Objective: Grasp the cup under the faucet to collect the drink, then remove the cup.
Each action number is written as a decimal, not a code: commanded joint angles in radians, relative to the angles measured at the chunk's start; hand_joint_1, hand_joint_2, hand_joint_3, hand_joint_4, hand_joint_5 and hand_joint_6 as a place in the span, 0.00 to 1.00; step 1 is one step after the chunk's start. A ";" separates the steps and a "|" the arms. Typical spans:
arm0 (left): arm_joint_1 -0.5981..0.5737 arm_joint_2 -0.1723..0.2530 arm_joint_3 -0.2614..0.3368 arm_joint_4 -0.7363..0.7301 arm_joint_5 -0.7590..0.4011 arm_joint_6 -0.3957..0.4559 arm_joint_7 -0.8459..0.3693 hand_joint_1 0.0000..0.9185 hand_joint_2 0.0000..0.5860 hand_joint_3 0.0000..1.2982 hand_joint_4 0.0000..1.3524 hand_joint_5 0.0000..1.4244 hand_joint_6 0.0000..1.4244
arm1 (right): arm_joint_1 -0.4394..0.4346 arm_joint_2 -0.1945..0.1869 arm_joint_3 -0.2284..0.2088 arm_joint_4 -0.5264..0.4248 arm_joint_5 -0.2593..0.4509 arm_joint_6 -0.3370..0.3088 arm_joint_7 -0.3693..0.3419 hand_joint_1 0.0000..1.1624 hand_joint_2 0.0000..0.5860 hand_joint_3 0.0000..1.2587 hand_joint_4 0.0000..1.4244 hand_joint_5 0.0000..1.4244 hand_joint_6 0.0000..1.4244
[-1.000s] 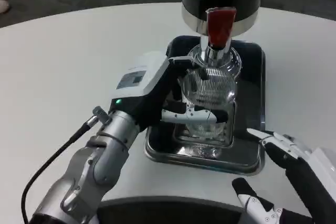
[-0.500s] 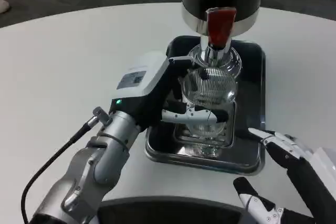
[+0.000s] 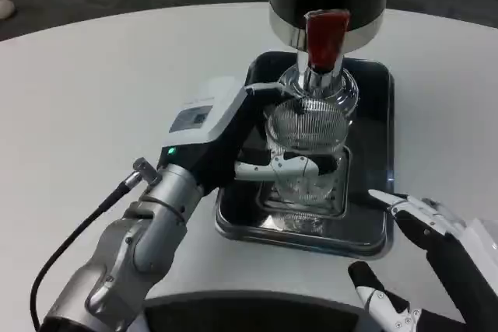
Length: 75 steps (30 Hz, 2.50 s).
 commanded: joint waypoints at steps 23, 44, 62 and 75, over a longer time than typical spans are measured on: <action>0.002 -0.007 0.007 0.031 -0.031 -0.052 -0.013 0.28 0.05 0.27 0.14 0.39 0.31 | 0.009 0.009 -0.011 0.003 0.020 -0.019 -0.021 0.54 0.77 0.19 0.13 0.09 0.01; 0.046 0.011 0.044 -0.031 -0.052 -0.035 -0.024 0.08 0.00 0.14 0.00 0.19 0.23 | 0.003 0.015 -0.011 0.011 0.016 -0.018 -0.034 0.53 0.79 0.20 0.14 0.09 0.01; 0.196 0.069 0.164 -0.266 -0.199 -0.022 -0.158 0.02 0.00 0.01 0.00 0.14 0.20 | 0.006 0.022 -0.010 0.008 0.012 -0.016 -0.043 0.54 0.80 0.20 0.14 0.09 0.02; 0.279 0.097 0.326 -0.470 -0.554 0.005 -0.374 0.00 0.00 0.08 0.09 0.16 0.16 | -0.009 0.020 -0.011 0.016 0.018 -0.012 -0.036 0.54 0.80 0.20 0.14 0.09 0.02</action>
